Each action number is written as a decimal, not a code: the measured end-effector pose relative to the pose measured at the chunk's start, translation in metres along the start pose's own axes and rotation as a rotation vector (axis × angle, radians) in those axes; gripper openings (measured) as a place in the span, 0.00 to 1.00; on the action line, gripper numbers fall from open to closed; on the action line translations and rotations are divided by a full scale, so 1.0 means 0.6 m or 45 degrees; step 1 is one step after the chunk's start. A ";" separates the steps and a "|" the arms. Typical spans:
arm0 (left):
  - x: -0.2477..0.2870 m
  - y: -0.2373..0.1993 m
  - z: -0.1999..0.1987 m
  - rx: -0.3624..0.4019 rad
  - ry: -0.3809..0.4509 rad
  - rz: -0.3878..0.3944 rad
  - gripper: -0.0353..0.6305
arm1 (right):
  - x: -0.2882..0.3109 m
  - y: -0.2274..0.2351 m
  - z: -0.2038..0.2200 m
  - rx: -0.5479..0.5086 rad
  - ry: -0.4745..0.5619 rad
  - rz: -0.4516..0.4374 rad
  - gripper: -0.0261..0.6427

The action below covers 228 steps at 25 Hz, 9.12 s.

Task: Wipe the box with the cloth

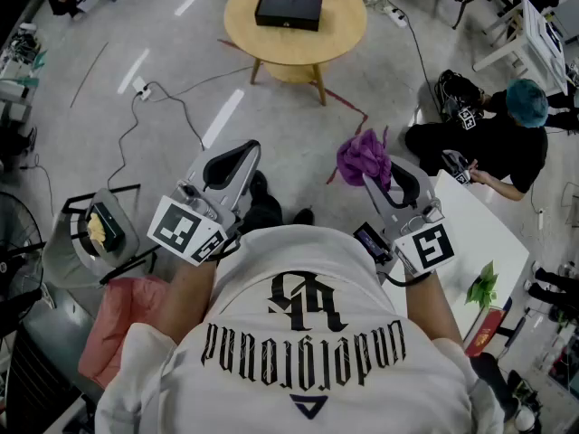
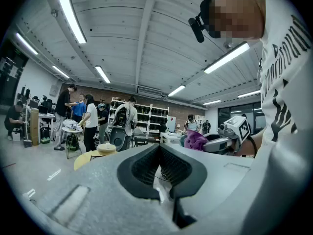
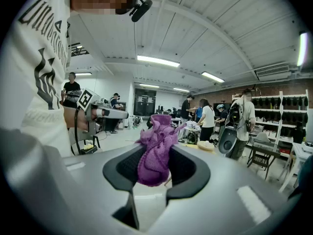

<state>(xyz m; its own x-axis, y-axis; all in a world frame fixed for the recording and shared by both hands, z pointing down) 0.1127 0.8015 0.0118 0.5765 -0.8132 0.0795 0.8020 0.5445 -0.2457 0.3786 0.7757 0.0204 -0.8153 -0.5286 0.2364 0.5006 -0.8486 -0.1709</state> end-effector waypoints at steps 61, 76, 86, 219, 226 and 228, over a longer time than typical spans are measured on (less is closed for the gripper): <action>0.262 -0.630 -0.108 -0.118 -0.131 -0.050 0.06 | 0.649 0.321 -0.034 0.036 -0.069 -0.081 0.24; 0.526 -0.660 -0.092 -0.173 -0.222 -0.086 0.06 | 0.642 0.600 0.058 0.097 -0.098 -0.063 0.24; 0.601 -0.713 -0.074 -0.206 -0.282 -0.034 0.08 | 0.680 0.651 0.097 0.145 -0.151 -0.042 0.24; 0.834 -1.174 0.356 -0.722 -0.951 0.111 0.37 | 1.100 0.727 0.464 0.105 -0.994 -0.287 0.22; 0.832 -1.169 0.357 -0.723 -0.940 0.088 0.37 | 1.125 0.666 0.452 0.111 -0.931 -0.352 0.21; 0.832 -1.168 0.356 -0.724 -0.943 0.088 0.37 | 1.154 0.624 0.444 0.102 -0.912 -0.410 0.21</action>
<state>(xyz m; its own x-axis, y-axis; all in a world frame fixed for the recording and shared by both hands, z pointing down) -0.1283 0.0577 0.4299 0.7298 -0.3384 0.5941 0.6780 0.2457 -0.6928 0.0793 0.0867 0.3749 -0.5512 -0.1185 0.8259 0.3137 -0.9467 0.0735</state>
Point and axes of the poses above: the fingertips, and each gripper's own axes: x forward along the fingers, y to its right, z out of its underside, the point moved 7 cm from there along -x, backward along the fingers, and after that the axes turned 6 degrees about -x, right-handed, at the moved point
